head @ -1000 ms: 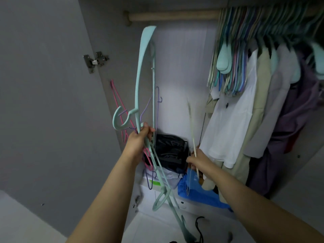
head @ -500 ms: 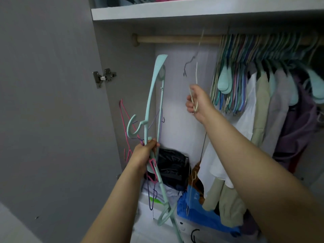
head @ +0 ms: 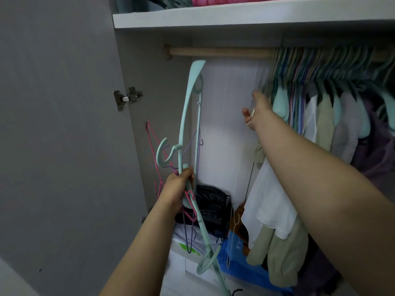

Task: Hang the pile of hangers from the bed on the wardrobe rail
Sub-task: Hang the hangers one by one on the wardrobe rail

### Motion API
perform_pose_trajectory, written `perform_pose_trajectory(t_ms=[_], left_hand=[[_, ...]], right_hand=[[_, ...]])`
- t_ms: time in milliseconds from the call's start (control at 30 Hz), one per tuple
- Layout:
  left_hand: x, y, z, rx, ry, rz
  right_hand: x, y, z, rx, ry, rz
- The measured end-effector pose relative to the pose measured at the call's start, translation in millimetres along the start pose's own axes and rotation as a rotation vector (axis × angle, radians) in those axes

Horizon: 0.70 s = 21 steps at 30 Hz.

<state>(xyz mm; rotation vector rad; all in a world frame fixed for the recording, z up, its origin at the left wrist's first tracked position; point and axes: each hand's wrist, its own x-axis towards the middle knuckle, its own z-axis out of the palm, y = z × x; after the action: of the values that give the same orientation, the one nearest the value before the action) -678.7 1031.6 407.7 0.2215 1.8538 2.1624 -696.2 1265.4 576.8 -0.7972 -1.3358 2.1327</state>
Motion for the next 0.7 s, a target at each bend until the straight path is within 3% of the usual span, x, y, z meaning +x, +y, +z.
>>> perform_pose_trajectory(t_ms=[133,233,300,433,700], left_hand=[[-1.5,-3.5,3.1,-0.152,-0.094,0.021],[2.3,-6.8,5.3,-0.256,-0.101,0.015],[5.8,-7.1,8.3,-0.315,-0.090,0.010],[12.7,-4.6,15.2,-0.426,-0.121,0.005],[19.9,-2.4,19.5,-0.591,-0.128,0.011]], right_hand=[[-6.2,24.3,-12.2,0.043,-0.044,-0.009],[-26.2,65.0,-24.3,-0.139,-0.087,-0.022],[-48.7,100.6,-36.8,-0.376,-0.250,0.002],[-73.9,165.2,-71.8,-0.983,-0.824,0.256],[-75.4,194.8,-145.5,-1.211,-0.998,0.334]])
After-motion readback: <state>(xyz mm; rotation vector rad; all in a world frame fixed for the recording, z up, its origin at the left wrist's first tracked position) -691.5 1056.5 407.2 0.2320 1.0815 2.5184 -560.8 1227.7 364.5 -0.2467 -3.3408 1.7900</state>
